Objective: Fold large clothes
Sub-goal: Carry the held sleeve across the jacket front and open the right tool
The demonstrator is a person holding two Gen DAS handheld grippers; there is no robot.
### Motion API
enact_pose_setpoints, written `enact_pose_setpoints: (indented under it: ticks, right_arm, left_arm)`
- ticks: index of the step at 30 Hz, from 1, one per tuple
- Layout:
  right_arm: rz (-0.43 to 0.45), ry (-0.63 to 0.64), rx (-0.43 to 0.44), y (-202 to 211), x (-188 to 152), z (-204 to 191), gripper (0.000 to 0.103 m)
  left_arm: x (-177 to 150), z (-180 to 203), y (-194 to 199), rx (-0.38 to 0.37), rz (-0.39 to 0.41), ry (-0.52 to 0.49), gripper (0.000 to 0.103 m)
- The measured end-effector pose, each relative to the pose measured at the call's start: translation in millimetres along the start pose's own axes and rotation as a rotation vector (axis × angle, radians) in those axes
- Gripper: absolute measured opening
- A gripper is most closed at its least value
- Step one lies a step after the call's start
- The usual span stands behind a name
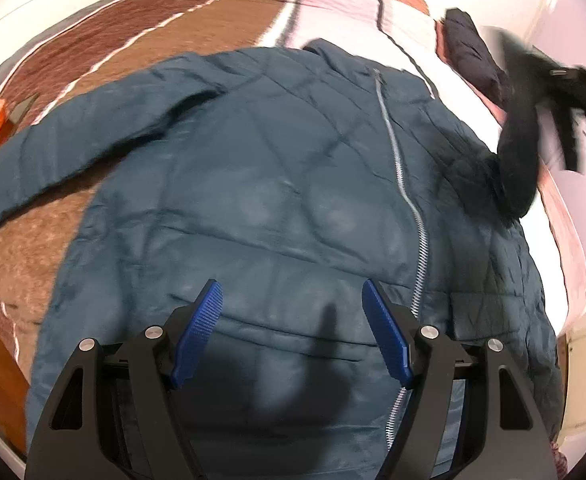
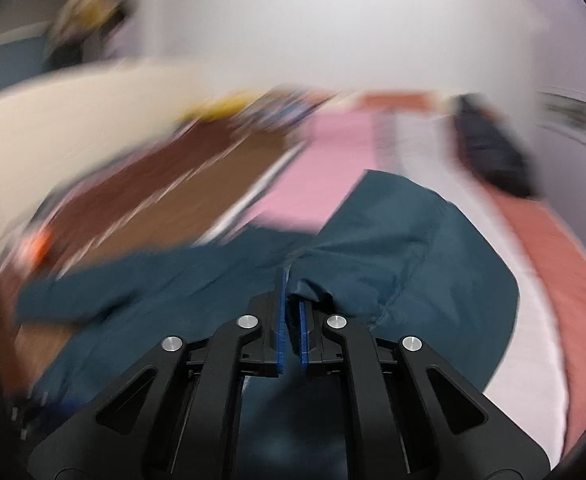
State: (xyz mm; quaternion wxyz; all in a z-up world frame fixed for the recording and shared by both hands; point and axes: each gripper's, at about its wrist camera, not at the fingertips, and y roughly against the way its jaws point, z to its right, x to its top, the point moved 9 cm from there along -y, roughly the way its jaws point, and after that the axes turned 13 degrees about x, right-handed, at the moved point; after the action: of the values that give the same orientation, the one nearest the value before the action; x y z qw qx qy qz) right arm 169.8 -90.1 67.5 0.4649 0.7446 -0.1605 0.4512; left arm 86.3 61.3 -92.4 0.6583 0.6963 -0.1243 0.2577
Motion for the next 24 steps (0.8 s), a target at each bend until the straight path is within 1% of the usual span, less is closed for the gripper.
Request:
enact_pose_setpoints:
  ticks: [1, 2, 3, 4, 5, 8, 10, 12, 13, 14, 16, 17, 18, 20, 22, 24]
  right_arm:
    - [-0.058, 0.014, 0.028, -16, -8, -12, 0.020]
    - [-0.106, 0.005, 0.035, -29, -19, -19, 0.028]
    - [-0.136, -0.025, 0.040, -36, -29, -21, 0.030]
    - [-0.158, -0.088, 0.077, -40, -40, -19, 0.030]
    - [-0.161, -0.134, 0.098, -42, -45, -16, 0.030]
    - [-0.158, -0.238, 0.112, -33, -58, 3, 0.031]
    - [-0.143, -0.275, 0.116, -24, -60, 11, 0.031]
    - [-0.138, -0.282, 0.130, -21, -61, 14, 0.035]
    - [-0.146, -0.281, 0.150, -21, -62, 13, 0.043]
    - [-0.165, -0.280, 0.174, -28, -62, 11, 0.051]
    - [-0.243, -0.279, 0.252, -36, -76, -3, 0.052]
    - [-0.260, -0.284, 0.265, -37, -81, -5, 0.052]
    - [-0.254, -0.293, 0.265, -37, -86, -5, 0.052]
    - [-0.209, -0.332, 0.262, -30, -88, 3, 0.052]
    - [-0.168, -0.405, 0.247, -20, -94, 18, 0.052]
    - [-0.135, -0.446, 0.195, -3, -101, 36, 0.052]
  left_arm:
    - [0, -4, 0, 0.005, 0.001, 0.008, 0.071]
    - [1, -9, 1, 0.008, 0.002, 0.016, 0.071]
    - [1, -14, 1, 0.012, 0.005, 0.026, 0.071]
    - [2, -18, 2, 0.015, 0.009, 0.033, 0.071]
    - [2, -21, 2, 0.017, 0.013, 0.038, 0.071]
    - [4, -25, 1, 0.020, 0.020, 0.042, 0.071]
    - [7, -22, -2, 0.014, 0.017, 0.039, 0.071]
    - [11, -13, -3, 0.005, 0.017, 0.026, 0.071]
    - [13, -10, -3, 0.000, 0.020, 0.021, 0.071]
    - [16, -6, -2, -0.006, 0.026, 0.017, 0.071]
    - [20, 2, 2, -0.013, 0.037, 0.005, 0.071]
    - [21, 3, 4, -0.014, 0.042, 0.002, 0.071]
    - [23, 7, 8, -0.018, 0.051, -0.007, 0.071]
    - [26, 13, 12, -0.034, 0.065, -0.028, 0.071]
    - [30, 27, 19, -0.052, 0.090, -0.074, 0.071]
    - [36, 50, 26, -0.070, 0.122, -0.143, 0.071]
